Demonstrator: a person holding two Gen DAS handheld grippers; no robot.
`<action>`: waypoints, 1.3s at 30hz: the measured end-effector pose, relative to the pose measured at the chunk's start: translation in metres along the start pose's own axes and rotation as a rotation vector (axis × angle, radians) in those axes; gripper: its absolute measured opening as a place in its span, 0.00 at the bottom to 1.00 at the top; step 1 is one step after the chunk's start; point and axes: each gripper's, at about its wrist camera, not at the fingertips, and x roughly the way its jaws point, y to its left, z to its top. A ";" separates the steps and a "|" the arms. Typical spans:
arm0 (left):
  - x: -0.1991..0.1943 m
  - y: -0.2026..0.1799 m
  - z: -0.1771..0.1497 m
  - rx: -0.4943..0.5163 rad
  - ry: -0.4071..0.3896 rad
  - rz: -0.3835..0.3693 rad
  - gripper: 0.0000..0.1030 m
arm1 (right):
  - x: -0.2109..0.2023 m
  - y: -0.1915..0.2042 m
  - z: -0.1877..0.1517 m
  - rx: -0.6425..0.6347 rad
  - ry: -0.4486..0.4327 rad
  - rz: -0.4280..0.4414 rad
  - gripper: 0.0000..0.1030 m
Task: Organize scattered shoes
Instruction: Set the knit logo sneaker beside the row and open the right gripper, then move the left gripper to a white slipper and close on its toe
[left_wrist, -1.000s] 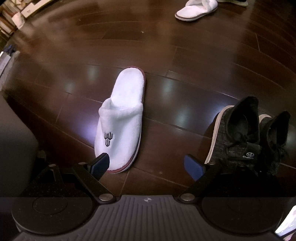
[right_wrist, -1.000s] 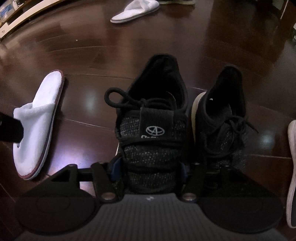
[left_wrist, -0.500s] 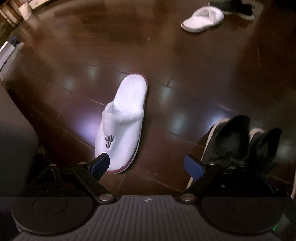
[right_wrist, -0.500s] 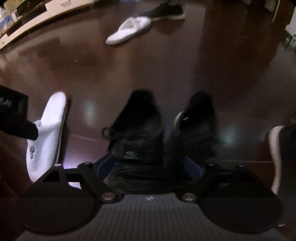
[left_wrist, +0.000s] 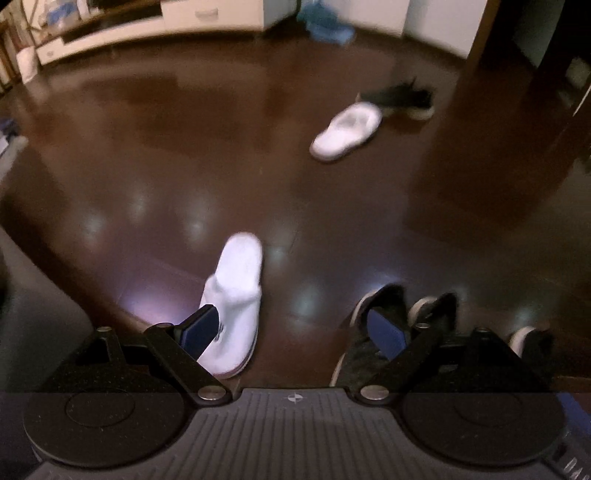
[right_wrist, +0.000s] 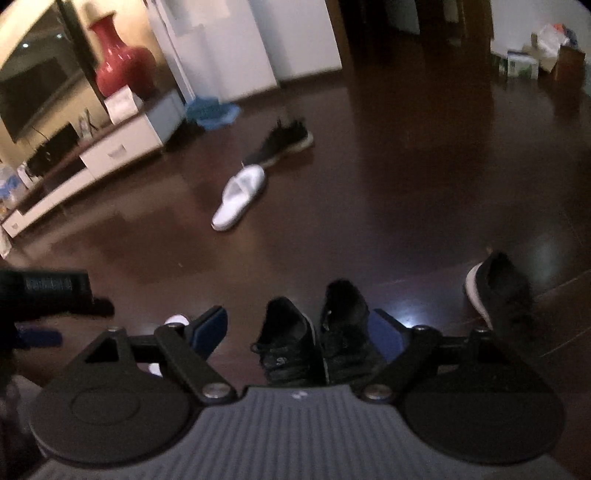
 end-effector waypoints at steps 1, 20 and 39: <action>-0.015 0.001 0.001 -0.015 -0.020 -0.023 0.89 | -0.013 0.000 0.000 0.008 -0.019 0.004 0.85; -0.011 -0.053 0.078 -0.017 -0.170 0.045 0.89 | -0.034 -0.054 0.079 -0.035 -0.221 0.092 0.95; 0.368 -0.168 0.234 -0.011 0.009 0.167 0.82 | 0.310 -0.092 0.200 -0.150 0.057 0.040 0.94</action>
